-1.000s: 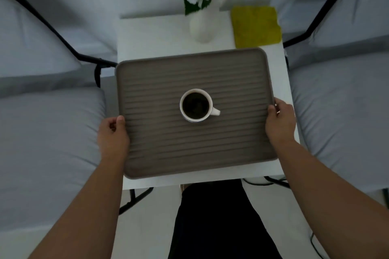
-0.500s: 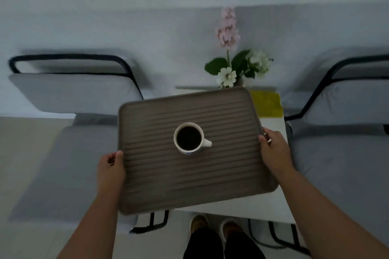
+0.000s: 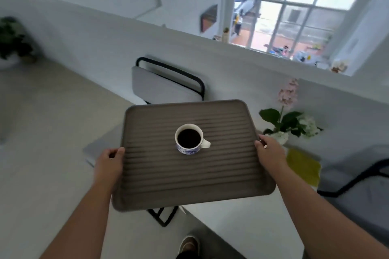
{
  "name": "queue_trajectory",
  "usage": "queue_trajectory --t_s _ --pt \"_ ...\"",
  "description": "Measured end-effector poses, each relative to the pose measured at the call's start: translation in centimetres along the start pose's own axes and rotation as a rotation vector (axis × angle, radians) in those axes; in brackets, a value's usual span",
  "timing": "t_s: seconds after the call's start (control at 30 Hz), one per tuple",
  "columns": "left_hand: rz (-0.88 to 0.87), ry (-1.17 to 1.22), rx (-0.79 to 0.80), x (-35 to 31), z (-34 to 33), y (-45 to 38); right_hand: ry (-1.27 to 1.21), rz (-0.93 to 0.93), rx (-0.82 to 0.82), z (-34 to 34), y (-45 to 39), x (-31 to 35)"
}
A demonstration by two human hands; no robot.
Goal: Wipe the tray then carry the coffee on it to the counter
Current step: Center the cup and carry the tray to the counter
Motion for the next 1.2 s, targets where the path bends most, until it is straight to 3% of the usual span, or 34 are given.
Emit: queue_trajectory --t_s 0.3,0.5,0.63,1.2 --pt "0.090 0.149 -0.292 4.4 15.9 6.3 0.049 0.312 0.172 -2.7 1.0 15.9" --pt "0.149 0.195 -0.494 8.4 27.5 12.1 -0.009 0.470 0.347 -8.4 5.1 26.4" --pt "0.205 0.185 -0.646 11.9 35.2 16.9 -0.052 0.575 0.500 -13.5 10.0 33.9" --pt "0.415 0.341 -1.127 27.9 60.6 34.9 -0.042 0.942 0.833 -34.4 39.3 58.2"
Point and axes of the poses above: each hand's wrist, its own y-axis away from the middle knuckle, its own z-axis out of the back of the hand, x = y × z, the point moved 10 cm from there along -y, towards the middle knuckle, and after that the axes turned 5 degrees about y, right-handed, at the moved point
